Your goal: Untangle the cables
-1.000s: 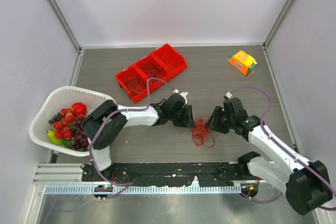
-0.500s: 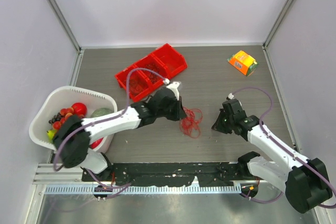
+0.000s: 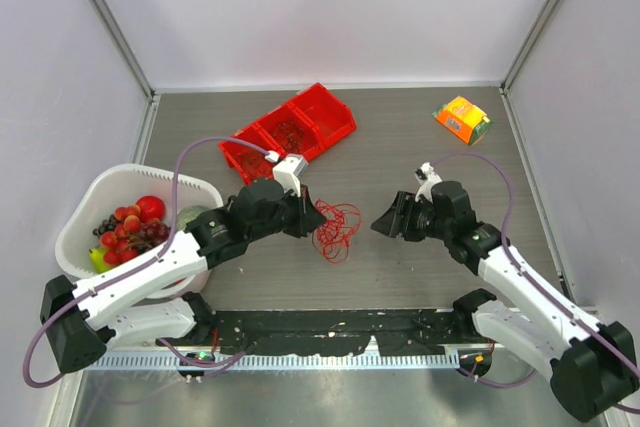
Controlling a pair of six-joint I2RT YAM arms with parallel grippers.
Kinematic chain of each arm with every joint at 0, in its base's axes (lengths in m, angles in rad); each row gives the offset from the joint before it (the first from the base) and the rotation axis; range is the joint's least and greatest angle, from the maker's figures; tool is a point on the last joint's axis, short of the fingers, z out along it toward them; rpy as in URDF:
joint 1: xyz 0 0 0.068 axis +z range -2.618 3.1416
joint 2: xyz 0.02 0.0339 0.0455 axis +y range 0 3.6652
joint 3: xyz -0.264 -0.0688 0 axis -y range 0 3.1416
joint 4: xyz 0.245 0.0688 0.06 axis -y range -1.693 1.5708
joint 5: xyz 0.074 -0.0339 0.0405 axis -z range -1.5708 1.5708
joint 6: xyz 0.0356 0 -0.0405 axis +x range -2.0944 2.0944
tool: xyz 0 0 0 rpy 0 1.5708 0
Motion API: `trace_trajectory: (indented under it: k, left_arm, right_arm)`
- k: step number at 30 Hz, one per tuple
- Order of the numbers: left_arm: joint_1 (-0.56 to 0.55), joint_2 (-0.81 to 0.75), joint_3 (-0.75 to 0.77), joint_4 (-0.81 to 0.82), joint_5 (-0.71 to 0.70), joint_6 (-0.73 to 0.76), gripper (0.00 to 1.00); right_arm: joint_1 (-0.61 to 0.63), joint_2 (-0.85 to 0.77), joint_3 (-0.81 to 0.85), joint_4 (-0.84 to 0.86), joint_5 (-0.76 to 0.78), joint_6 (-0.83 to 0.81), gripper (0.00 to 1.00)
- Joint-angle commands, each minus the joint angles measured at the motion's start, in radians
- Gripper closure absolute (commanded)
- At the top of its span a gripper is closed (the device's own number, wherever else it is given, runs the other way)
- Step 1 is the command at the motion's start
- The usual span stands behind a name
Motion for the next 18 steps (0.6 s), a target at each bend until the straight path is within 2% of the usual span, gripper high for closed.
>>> trace_trajectory:
  k: [1,4,8,11,13,14,16,18]
  left_arm:
    - [-0.004,-0.038,-0.002,-0.040,-0.004,0.004,1.00]
    - [-0.004,-0.043,0.000,-0.061,0.015,0.001,1.00]
    - [-0.003,-0.064,-0.014,-0.072,0.021,-0.010,1.00]
    - [-0.006,-0.090,-0.023,-0.078,0.016,-0.021,1.00]
    - [-0.004,-0.110,-0.026,-0.084,0.018,-0.029,1.00]
    - [-0.004,-0.118,-0.028,-0.087,0.019,-0.032,1.00]
    - [-0.003,-0.139,-0.031,-0.095,0.021,-0.038,1.00]
    - [-0.004,-0.156,-0.032,-0.109,0.015,-0.047,1.00]
  right_arm:
    - [0.029,-0.094,0.088,0.223,-0.231,-0.067,0.38]
    - [0.086,-0.048,0.153,0.173,-0.216,-0.144,0.38]
    - [0.245,0.070,0.243,0.109,-0.040,-0.205,0.38]
    - [0.400,0.125,0.282,0.110,0.235,-0.216,0.39]
    - [0.460,0.167,0.291,0.125,0.413,-0.206,0.38]
    - [0.471,0.205,0.295,0.133,0.443,-0.204,0.39]
    - [0.512,0.260,0.309,0.133,0.636,-0.163,0.40]
    - [0.523,0.314,0.328,0.121,0.765,-0.108,0.40]
